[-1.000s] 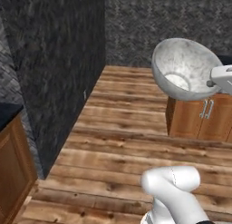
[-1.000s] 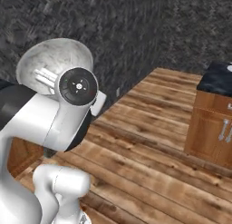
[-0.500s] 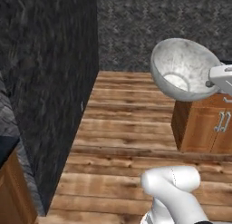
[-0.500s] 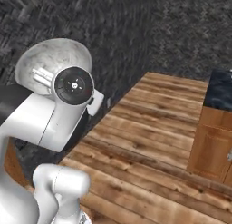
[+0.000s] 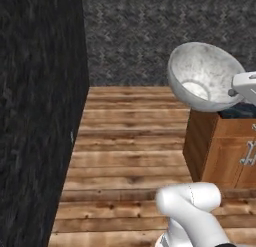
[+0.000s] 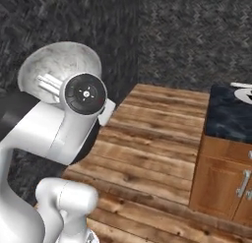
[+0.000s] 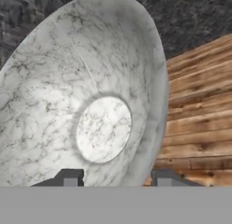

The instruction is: Take the smaller bowl and place it next to the appetizer plate on the dining counter , and place the larger bowl next to the plate with cooked food.

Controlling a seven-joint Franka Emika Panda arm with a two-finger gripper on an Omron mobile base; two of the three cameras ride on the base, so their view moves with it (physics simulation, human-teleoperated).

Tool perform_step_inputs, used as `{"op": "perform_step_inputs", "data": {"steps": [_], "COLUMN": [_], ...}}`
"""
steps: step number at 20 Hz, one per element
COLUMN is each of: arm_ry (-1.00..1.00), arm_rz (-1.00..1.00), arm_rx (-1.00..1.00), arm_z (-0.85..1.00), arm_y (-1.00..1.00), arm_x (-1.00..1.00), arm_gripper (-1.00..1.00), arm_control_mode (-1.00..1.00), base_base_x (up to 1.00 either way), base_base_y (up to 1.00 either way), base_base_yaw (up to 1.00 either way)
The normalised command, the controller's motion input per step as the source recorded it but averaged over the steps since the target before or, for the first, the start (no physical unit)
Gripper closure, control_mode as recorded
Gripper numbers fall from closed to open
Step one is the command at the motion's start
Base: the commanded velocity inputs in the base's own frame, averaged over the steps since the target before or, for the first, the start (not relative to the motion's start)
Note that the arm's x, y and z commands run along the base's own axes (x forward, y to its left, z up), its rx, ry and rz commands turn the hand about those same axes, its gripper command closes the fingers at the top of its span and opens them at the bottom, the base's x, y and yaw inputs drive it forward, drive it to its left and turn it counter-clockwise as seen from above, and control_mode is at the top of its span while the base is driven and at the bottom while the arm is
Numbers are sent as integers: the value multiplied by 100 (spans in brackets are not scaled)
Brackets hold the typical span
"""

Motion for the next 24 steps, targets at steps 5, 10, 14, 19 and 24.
{"op": "perform_step_inputs", "data": {"steps": [5, 10, 14, 19, 24], "arm_ry": [0, 0, 0, 0, 0], "arm_rz": [0, 0, 0, 0, 0], "arm_rx": [0, 0, 0, 0, 0], "arm_z": [0, 0, 0, 0, 0], "arm_y": [0, 0, 0, 0, 0], "arm_x": [0, 0, 0, 0, 0], "arm_gripper": [100, 100, 100, 100, 100], "arm_control_mode": [100, 100, 100, 100, 100], "base_base_x": [100, 100, 100, 100, 100], "base_base_y": [55, 14, 0, 32, 33], "base_base_yaw": [-28, -28, -32, -33, -33]}}
